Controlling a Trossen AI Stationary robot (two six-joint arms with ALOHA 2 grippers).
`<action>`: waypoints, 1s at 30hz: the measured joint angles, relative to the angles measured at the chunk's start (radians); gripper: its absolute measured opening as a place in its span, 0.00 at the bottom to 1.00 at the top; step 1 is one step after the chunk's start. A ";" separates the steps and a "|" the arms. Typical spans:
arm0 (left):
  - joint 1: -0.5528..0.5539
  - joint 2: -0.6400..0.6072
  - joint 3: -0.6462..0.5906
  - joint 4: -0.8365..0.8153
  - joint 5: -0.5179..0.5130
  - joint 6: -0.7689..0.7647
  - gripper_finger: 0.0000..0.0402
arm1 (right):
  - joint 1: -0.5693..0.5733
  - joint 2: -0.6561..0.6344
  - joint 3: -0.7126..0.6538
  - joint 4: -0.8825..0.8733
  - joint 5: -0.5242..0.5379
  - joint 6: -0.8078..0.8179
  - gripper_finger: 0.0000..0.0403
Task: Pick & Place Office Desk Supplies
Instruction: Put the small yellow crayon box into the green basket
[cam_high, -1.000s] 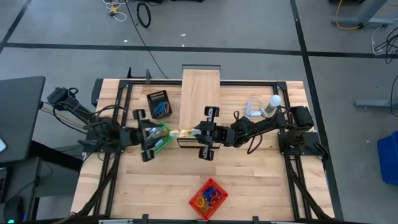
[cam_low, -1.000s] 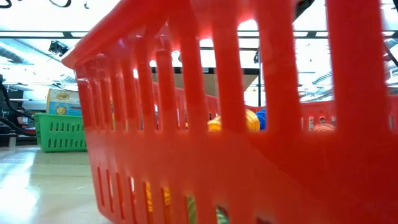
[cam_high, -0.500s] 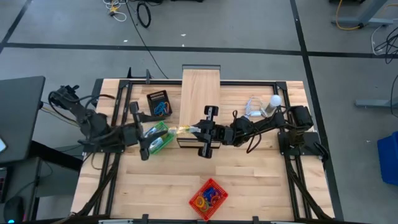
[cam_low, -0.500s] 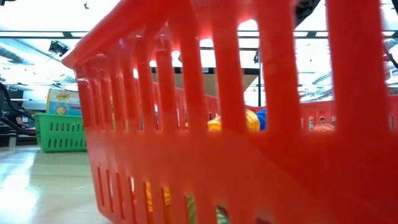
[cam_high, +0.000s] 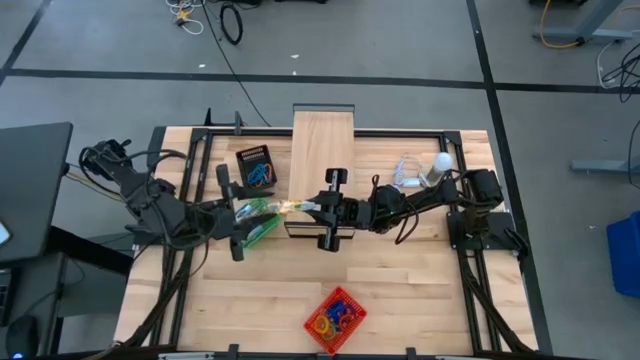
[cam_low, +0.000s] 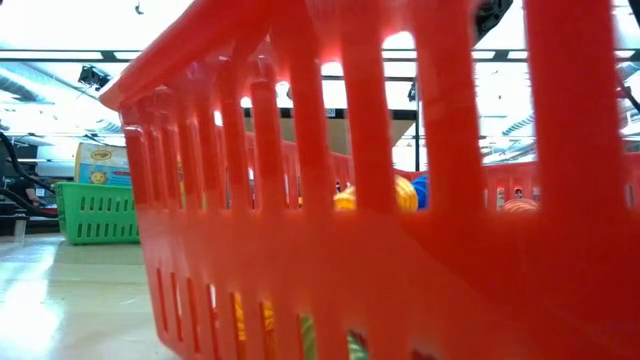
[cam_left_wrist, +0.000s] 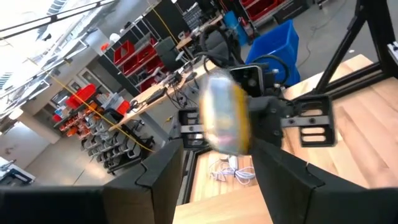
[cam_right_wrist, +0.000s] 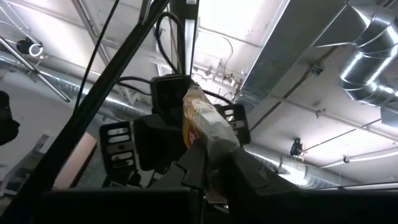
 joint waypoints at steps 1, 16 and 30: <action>0.005 0.003 0.009 -0.008 0.001 -0.001 0.49 | 0.000 0.000 0.000 -0.003 0.001 0.000 0.09; 0.076 0.009 0.032 -0.054 0.124 -0.047 0.42 | -0.003 -0.001 0.000 -0.069 0.018 -0.008 0.09; 0.075 0.008 0.032 -0.080 0.115 -0.059 0.12 | -0.004 -0.001 0.000 -0.089 0.014 -0.011 0.09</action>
